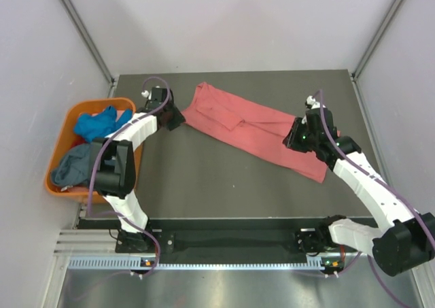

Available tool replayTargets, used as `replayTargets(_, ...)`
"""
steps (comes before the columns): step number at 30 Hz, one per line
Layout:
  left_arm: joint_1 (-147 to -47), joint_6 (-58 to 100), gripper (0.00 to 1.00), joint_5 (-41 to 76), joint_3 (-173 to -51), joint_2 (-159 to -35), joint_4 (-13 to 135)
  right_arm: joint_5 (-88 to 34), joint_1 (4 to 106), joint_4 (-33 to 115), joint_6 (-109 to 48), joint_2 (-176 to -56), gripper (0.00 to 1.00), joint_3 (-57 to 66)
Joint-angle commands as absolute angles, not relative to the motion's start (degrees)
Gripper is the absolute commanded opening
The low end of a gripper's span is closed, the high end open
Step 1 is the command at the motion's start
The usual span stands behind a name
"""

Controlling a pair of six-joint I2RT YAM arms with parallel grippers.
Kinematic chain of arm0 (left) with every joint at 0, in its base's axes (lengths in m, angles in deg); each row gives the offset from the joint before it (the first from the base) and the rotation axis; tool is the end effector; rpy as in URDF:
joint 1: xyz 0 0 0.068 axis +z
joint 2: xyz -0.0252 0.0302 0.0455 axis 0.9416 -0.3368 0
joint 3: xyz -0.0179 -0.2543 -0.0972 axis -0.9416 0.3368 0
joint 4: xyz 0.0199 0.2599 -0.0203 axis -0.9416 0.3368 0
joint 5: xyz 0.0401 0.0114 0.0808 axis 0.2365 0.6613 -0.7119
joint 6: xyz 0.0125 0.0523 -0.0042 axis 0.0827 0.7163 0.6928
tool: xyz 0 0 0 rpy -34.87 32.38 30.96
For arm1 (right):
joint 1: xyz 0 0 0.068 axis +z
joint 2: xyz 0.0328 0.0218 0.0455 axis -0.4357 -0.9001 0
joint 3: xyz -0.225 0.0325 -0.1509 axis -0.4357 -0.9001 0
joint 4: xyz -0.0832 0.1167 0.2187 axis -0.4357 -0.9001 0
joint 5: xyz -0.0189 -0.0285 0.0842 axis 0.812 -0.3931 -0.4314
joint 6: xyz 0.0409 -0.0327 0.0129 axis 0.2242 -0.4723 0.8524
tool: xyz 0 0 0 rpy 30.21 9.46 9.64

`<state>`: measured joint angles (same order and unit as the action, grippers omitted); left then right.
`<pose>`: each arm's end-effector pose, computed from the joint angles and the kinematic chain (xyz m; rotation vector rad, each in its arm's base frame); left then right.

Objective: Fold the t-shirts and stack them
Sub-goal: Fold the tshirt

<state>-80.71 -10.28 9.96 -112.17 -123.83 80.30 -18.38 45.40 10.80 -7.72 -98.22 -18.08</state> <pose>0.3857 -0.0711 0.2202 -0.6853 2.3472 -0.4406 0.2225 0.0787 0.2933 0.2092 2.3157 0.4265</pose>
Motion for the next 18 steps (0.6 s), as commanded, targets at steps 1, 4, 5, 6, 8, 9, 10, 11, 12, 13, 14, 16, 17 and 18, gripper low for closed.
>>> replayTargets(1,-79.73,-13.78,0.37,11.14,-109.95,-122.51,71.61,-20.43,45.08,12.52,-7.84,-97.43,0.26,-17.59)
replayTargets(4,-79.11,-14.49,0.38,12.57,-109.77,-125.58,69.4,-20.52,44.99,12.61,-7.67,-97.6,0.25,-17.33)
replayTargets(5,-79.02,-14.49,0.38,12.74,-111.42,-126.63,69.83,-20.43,45.08,12.69,-7.67,-97.6,0.25,-17.24)
replayTargets(6,-78.76,-14.23,0.38,13.88,-112.31,-128.91,70.19,-20.35,45.08,12.69,-7.58,-97.69,0.26,-17.15)
replayTargets(8,-78.67,-14.05,0.39,14.33,-113.98,-131.55,69.49,-20.26,45.08,12.61,-7.58,-97.78,0.26,-16.97)
replayTargets(9,-78.67,-13.97,0.39,14.67,-114.08,-132.35,68.88,-20.17,45.08,12.61,-7.58,-97.87,0.26,-16.89)
replayTargets(10,-78.67,-13.88,0.4,15.37,-114.34,-132.97,68.09,-19.99,45.08,12.78,-7.58,-97.87,0.26,-16.89)
replayTargets(11,-78.58,-13.88,0.4,15.47,-114.69,-134.19,67.73,-19.99,45.08,12.78,-7.58,-97.95,0.26,-16.89)
replayTargets(12,-78.67,-13.88,0.4,14.86,-114.95,-134.72,68.6,-19.91,45.08,12.78,-7.49,-98.3,0.26,-16.89)
replayTargets(13,-78.58,-14.14,0.41,13.46,-115.22,-135.08,69.48,-19.9,45.08,12.69,-7.49,-98.31,0.26,-16.89)
replayTargets(14,-78.58,-14.23,0.41,12.66,-115.13,-135.52,70.36,-19.9,44.99,12.78,-7.32,-98.31,0.26,-16.97)
replayTargets(16,-78.58,-14.32,0.41,11.61,-114.52,-135.87,70.36,-19.9,45.08,13.13,-7.14,-98.48,0.26,-17.24)
replayTargets(17,-78.67,-14.32,0.4,10.3,-114.52,-136.05,70.54,-19.9,45.08,13.48,-6.96,-98.57,0.26,-17.41)
replayTargets(18,-78.67,-14.4,0.36,9.94,-114.52,-136.22,71.06,-19.9,44.99,13.66,-6.79,-98.83,0.26,-17.5)
